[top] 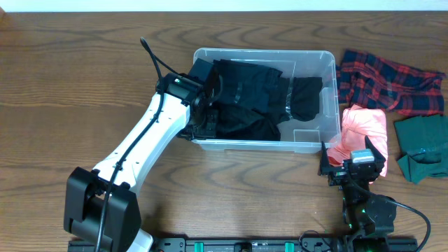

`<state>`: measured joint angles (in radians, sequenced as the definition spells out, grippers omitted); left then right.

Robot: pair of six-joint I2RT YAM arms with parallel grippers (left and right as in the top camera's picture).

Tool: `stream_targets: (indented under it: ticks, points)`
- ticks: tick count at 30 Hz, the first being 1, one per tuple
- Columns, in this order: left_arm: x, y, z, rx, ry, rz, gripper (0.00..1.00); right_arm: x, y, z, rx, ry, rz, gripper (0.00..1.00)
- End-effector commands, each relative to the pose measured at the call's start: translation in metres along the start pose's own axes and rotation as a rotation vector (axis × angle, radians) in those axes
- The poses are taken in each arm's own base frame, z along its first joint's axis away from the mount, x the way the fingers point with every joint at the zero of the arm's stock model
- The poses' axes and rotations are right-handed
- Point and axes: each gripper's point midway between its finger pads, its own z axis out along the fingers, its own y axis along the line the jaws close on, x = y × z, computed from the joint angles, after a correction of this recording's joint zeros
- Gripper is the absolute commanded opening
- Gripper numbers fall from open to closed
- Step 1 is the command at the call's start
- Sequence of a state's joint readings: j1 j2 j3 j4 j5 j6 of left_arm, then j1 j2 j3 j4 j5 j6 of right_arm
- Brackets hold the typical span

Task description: Pack container

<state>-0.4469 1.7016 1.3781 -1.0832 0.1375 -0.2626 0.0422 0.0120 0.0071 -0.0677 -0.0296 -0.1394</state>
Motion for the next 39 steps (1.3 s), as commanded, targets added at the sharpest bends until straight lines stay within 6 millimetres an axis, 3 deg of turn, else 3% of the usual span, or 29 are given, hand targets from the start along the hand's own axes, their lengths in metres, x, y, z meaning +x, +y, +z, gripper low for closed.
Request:
stream_targets:
  ticks: [1,8,14,21,28,29,33,39]
  points:
    - [-0.008,-0.004,-0.002,0.025,-0.035,-0.004,0.06,0.001,-0.002,0.000,0.009,0.004,-0.007,0.99]
    - [-0.041,-0.013,-0.028,0.086,-0.222,0.000,0.06,0.001,-0.002,0.000,0.008,0.003,-0.007,0.99]
    - [-0.073,0.005,-0.068,0.119,-0.420,-0.053,0.06,0.001,-0.002,0.000,0.008,0.003,-0.007,0.99]
    - [-0.087,0.060,-0.086,0.089,-0.488,-0.192,0.06,0.001,-0.002,0.000,0.009,0.004,-0.007,0.99]
    - [-0.084,0.144,-0.091,-0.026,-0.507,-0.392,0.06,0.001,-0.002,0.000,0.009,0.004,-0.007,0.99]
    - [-0.083,0.159,-0.093,-0.062,-0.513,-0.424,0.09,0.001,-0.002,0.000,0.008,0.003,-0.007,0.99]
    - [-0.076,0.196,-0.097,-0.128,-0.524,-0.512,0.98,0.001,-0.002,0.000,0.008,0.003,-0.007,0.99]
    - [-0.070,0.218,-0.100,-0.145,-0.528,-0.569,0.98,0.001,-0.002,0.000,0.009,0.004,-0.007,0.99]
